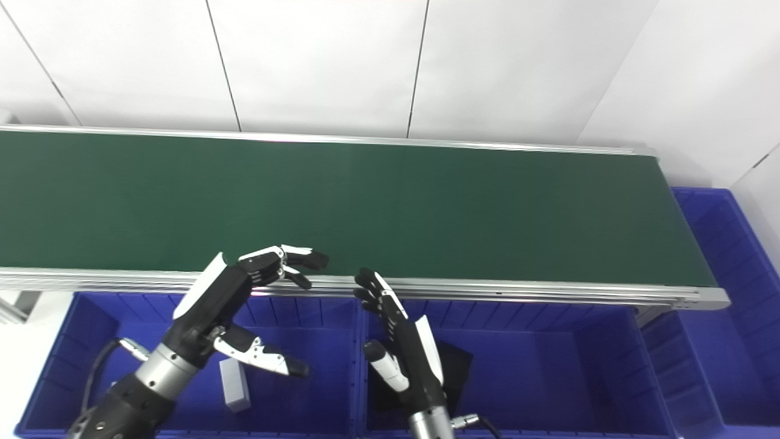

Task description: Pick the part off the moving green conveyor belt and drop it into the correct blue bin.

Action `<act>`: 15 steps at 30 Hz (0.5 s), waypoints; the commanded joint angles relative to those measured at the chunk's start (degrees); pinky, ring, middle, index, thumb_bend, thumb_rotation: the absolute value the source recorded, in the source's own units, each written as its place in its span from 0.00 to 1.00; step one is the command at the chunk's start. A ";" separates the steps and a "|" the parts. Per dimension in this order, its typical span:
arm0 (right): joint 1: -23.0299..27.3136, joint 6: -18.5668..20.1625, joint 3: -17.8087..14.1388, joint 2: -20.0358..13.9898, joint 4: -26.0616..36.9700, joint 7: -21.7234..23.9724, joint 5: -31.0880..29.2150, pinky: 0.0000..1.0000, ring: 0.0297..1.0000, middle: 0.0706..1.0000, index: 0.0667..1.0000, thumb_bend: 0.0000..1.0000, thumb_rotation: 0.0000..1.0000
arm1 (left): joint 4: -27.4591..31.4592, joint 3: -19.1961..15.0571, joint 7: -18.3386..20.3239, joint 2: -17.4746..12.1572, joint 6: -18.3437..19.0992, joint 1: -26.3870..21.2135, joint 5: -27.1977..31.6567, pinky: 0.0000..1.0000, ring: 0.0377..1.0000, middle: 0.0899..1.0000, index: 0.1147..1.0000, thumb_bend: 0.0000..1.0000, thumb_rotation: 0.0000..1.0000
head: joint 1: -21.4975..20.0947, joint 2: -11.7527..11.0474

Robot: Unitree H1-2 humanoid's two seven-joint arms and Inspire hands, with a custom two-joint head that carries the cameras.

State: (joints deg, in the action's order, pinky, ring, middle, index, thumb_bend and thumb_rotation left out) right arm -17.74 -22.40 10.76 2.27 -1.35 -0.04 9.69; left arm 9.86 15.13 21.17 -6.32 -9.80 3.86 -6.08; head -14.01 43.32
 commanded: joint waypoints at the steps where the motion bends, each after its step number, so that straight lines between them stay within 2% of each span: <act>1: -0.45 -1.63 -0.33 -0.88 2.66 0.45 -1.21 0.85 0.86 0.89 0.93 0.90 0.98 | -0.43 -0.31 -1.94 0.42 -2.10 0.12 -0.20 0.67 0.78 0.79 0.72 0.85 0.19 | 0.06 0.05; 4: -0.85 -1.65 -0.89 -2.54 3.27 1.08 -2.83 0.86 0.86 0.89 0.93 0.87 0.98 | -2.22 0.19 -3.51 1.38 -1.96 0.74 -1.47 0.71 0.80 0.81 0.73 0.86 0.24 | 4.70 0.49; 13: -1.25 -1.97 -1.88 -4.41 2.42 1.27 -4.84 0.84 0.86 0.89 0.93 0.86 0.99 | -5.83 0.62 -6.67 4.55 -3.36 2.32 -1.26 0.78 0.84 0.84 0.76 0.85 0.29 | 9.02 0.11; 14: -1.26 -2.11 -1.95 -4.43 2.25 1.26 -4.99 0.86 0.86 0.90 0.93 0.85 0.99 | -6.33 0.65 -6.87 4.75 -3.79 2.44 -1.13 0.77 0.83 0.84 0.77 0.84 0.33 | 9.48 0.07; 15: -1.26 -2.37 -2.02 -4.46 2.06 1.23 -5.04 0.86 0.86 0.90 0.93 0.85 0.99 | -6.87 0.68 -7.06 4.90 -4.26 2.54 -1.09 0.77 0.83 0.84 0.77 0.84 0.34 | 9.90 0.00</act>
State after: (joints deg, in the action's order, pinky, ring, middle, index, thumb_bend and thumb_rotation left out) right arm -18.93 -22.41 9.08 -2.19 -0.12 1.01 5.39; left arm 2.77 15.67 15.23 -1.94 -11.25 6.40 -7.98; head -4.57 43.33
